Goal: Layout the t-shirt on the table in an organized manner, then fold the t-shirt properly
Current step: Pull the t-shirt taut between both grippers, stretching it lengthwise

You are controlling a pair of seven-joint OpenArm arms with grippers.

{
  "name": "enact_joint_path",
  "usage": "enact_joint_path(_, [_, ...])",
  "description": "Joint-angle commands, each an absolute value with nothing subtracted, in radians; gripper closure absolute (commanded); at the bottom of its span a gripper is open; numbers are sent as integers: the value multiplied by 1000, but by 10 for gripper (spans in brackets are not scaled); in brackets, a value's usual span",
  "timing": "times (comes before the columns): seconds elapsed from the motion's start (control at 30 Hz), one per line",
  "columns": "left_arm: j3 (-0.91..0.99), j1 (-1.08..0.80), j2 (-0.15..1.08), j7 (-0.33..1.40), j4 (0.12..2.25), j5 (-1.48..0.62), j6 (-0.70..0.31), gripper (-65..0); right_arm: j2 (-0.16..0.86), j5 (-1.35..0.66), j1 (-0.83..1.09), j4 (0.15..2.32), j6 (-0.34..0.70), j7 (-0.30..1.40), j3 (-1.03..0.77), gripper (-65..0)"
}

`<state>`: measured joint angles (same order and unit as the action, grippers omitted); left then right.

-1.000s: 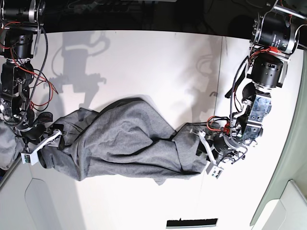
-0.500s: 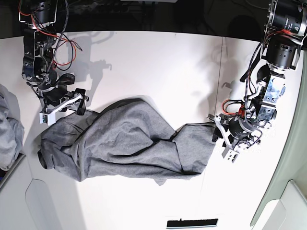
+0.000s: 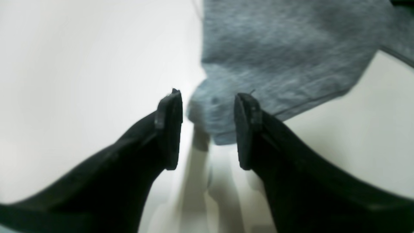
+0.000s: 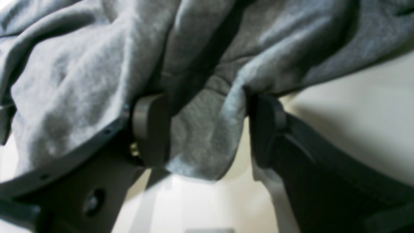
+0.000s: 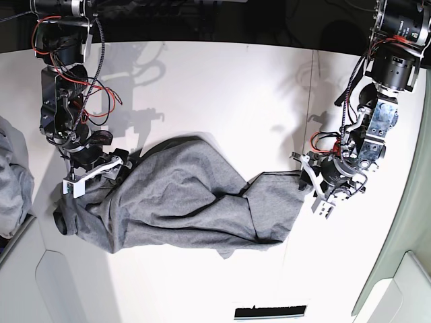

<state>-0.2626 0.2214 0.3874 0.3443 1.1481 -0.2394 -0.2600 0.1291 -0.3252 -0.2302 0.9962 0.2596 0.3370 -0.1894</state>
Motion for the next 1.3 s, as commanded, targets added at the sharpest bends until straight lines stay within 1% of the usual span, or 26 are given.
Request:
enact_joint_path(0.0, [-258,234,396,333,1163,-243,-269,-288,123,-318,-229,991,257,398,-187,-394])
enact_joint_path(0.03, [-258,229,394,329,1163,-244,-282,-288,115,-318,-230,991,260,400,-187,-386])
enact_joint_path(0.07, [-258,225,393,322,1163,-244,-285,-288,106,-318,-230,991,260,401,-187,-341])
enact_joint_path(0.13, [-258,218,393,292,1163,-243,-283,-280,89,-318,-230,992,265,401,-187,-204])
enact_joint_path(0.17, [-258,215,393,282,1163,-242,-270,-242,85,-315,-230,992,281,401,-188,-124])
enact_joint_path(0.2, [-258,216,393,279,1163,-242,-250,-168,84,-310,-230,993,295,400,-188,-39])
enact_joint_path(0.23, [-258,216,391,277,1163,-242,-230,-74,83,-297,-230,996,296,400,-188,0])
enact_joint_path(0.27, [-258,216,390,270,1163,-228,-209,0,86,-278,-230,1003,295,400,-190,0])
enact_joint_path(0.33, [-258,216,391,249,1163,-171,-191,0,100,-245,-229,1030,301,400,-193,0])
enact_joint_path(0.4, [-257,223,397,248,1163,-102,-139,0,127,-245,-224,1084,321,406,-193,0])
enact_joint_path(0.5, [-255,239,445,259,1163,-56,-55,0,168,-264,-198,1227,331,473,-192,0])
enact_joint_path(0.57, [-254,251,492,258,1163,-55,-33,0,199,-297,-165,1345,347,536,-192,0])
enact_joint_path(0.73, [-254,296,580,259,1163,-30,-34,0,303,-330,-68,1573,348,624,-193,0])
enact_joint_path(0.9, [-254,364,607,259,1163,-25,-42,0,390,-348,-7,1645,348,630,-229,0])
enact_joint_path(1.07, [-254,389,633,274,1163,-1,-56,0,404,-358,43,1691,365,633,-351,0])
enact_joint_path(1.17, [-254,412,649,271,1163,4,-57,0,406,-402,44,1691,396,638,-433,0])
enact_joint_path(1.27, [-254,456,649,273,1163,0,-57,0,429,-443,45,1691,401,658,-482,0])
